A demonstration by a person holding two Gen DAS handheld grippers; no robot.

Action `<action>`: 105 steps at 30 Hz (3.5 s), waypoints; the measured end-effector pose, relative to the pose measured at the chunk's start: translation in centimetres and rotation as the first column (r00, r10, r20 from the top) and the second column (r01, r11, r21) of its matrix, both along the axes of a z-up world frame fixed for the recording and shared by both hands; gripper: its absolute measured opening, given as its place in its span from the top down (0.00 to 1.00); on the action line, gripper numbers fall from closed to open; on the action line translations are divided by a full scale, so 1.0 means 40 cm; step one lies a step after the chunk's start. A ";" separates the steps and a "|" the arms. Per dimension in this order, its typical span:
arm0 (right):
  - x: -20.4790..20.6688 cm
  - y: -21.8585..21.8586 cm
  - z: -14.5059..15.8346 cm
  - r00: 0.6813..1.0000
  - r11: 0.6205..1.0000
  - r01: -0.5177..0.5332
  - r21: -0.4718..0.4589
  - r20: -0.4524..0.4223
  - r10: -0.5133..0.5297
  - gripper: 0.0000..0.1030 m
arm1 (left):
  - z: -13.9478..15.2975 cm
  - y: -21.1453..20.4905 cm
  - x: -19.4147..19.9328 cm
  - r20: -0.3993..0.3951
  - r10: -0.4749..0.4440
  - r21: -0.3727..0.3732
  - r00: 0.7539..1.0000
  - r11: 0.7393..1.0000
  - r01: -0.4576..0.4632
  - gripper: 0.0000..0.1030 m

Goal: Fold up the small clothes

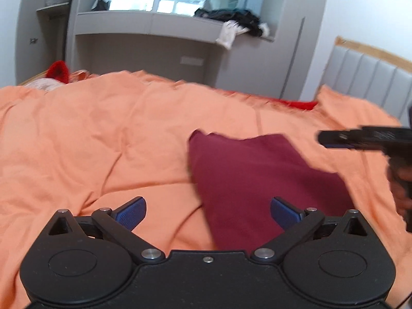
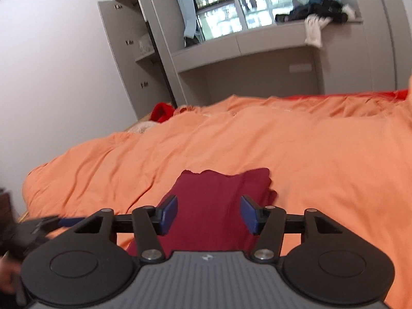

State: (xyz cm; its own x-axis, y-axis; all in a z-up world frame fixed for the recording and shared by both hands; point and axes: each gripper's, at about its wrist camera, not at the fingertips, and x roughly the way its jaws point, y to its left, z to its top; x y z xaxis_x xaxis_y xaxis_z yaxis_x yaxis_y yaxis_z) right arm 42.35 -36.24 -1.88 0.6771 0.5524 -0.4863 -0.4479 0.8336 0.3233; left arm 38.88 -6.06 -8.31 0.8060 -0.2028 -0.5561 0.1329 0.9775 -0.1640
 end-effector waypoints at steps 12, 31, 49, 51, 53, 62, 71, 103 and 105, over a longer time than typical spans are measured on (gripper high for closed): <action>0.118 0.155 -0.167 0.998 0.952 -0.041 -0.304 -0.057 0.025 0.32 | 0.004 -0.002 -0.005 -0.037 -0.014 0.070 0.999 0.997 0.016 0.01; -0.479 0.052 -0.022 0.905 0.902 0.361 -0.238 0.322 -0.278 0.00 | 0.084 -0.098 -0.168 0.043 -0.080 0.127 0.996 0.989 0.074 0.01; -0.447 -0.026 0.044 0.937 0.904 0.337 -0.262 0.187 -0.295 0.00 | 0.066 -0.141 -0.148 -0.025 -0.092 0.083 0.995 0.992 0.094 0.01; -0.428 -0.024 0.040 0.937 0.901 0.339 -0.271 0.182 -0.298 0.00 | 0.061 -0.144 -0.144 -0.034 -0.101 0.082 0.994 0.991 0.103 0.01; -0.407 -0.025 0.032 0.946 0.910 0.316 -0.268 0.162 -0.281 0.00 | 0.057 -0.144 -0.137 -0.043 -0.118 0.078 0.992 0.990 0.121 0.01; -0.157 -0.051 0.010 0.980 0.979 0.178 -0.100 -0.072 -0.186 0.00 | 0.019 -0.013 0.052 -0.173 -0.171 -0.304 0.970 0.946 0.113 0.01; 0.057 -0.160 -0.192 0.915 0.923 0.157 0.352 -0.404 -0.002 0.00 | -0.161 0.073 0.200 -0.393 -0.274 -0.605 0.878 0.796 -0.022 0.01; 0.185 -0.035 -0.132 0.951 0.903 -0.032 0.429 -0.266 0.160 0.66 | -0.066 0.057 0.205 -0.134 -0.324 -0.593 0.937 0.783 0.186 0.68; 0.160 0.004 -0.081 0.958 0.897 -0.061 0.437 -0.228 0.176 0.66 | -0.004 0.090 0.166 -0.088 -0.311 -0.541 0.946 0.813 0.217 0.68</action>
State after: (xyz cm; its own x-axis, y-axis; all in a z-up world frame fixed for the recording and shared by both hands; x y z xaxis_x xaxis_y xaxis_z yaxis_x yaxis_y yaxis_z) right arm 48.73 -36.09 -5.10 0.4779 0.8117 -0.3357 -0.3887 0.5382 0.7479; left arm 45.54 -2.47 -8.49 0.5856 -0.6895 -0.4263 0.2981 0.6722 -0.6777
